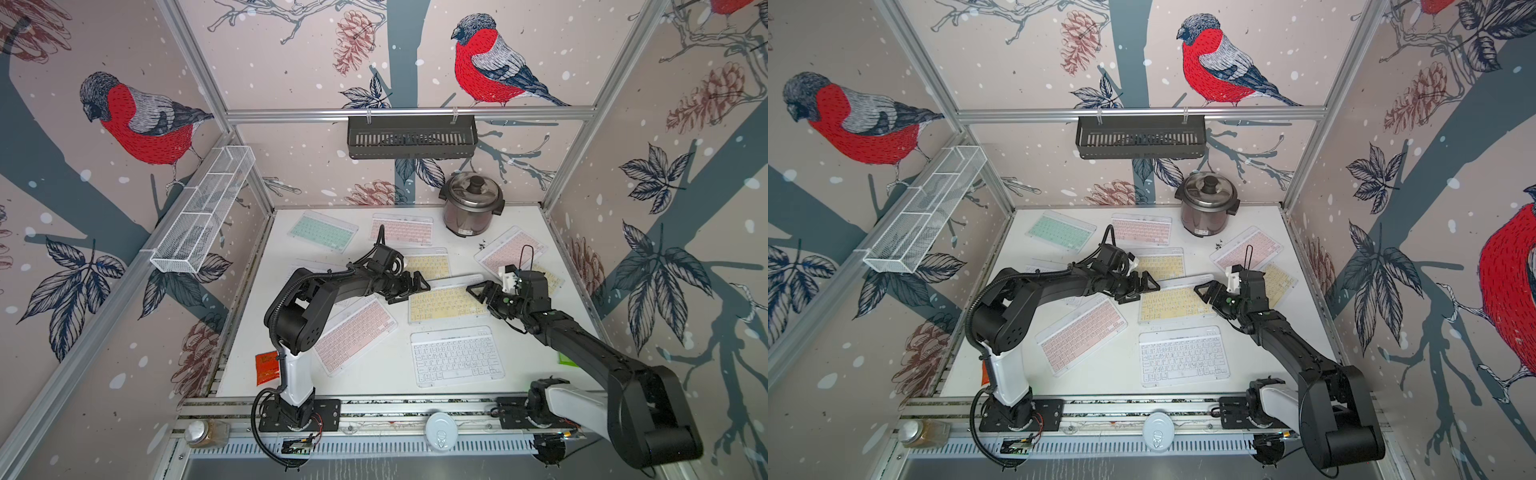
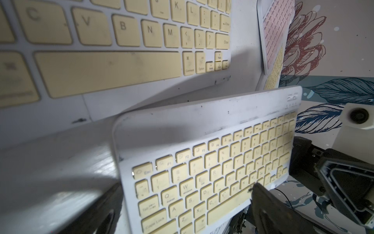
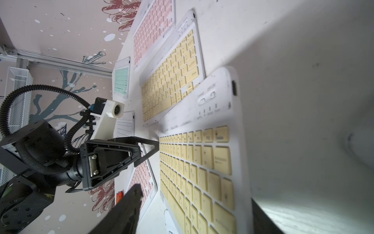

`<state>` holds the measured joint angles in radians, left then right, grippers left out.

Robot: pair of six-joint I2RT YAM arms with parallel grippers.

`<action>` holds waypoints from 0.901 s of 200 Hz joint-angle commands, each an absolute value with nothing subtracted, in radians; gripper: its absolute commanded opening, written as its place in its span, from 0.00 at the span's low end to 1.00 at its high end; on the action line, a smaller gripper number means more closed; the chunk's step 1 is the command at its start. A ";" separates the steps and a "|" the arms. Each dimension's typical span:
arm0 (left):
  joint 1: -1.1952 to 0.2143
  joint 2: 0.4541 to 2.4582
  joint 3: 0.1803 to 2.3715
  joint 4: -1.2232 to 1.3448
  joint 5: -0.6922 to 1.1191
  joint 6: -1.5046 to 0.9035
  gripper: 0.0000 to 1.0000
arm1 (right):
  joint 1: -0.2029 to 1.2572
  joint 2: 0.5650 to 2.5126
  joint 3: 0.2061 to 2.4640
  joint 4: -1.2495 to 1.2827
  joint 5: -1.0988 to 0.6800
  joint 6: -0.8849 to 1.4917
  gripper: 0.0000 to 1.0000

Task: Stack the numeric keypads
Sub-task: Pick up the numeric keypad from the center of the board.

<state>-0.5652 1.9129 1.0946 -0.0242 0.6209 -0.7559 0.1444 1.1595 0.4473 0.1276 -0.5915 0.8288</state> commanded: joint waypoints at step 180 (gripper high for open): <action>-0.380 1.676 1.241 -0.267 0.589 -0.683 0.99 | 0.165 1.313 0.932 0.213 -0.725 0.888 0.00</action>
<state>-0.3981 1.6703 1.2251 -0.2394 0.5999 -0.7074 0.1471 1.2762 0.8906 0.0860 -0.6926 0.8162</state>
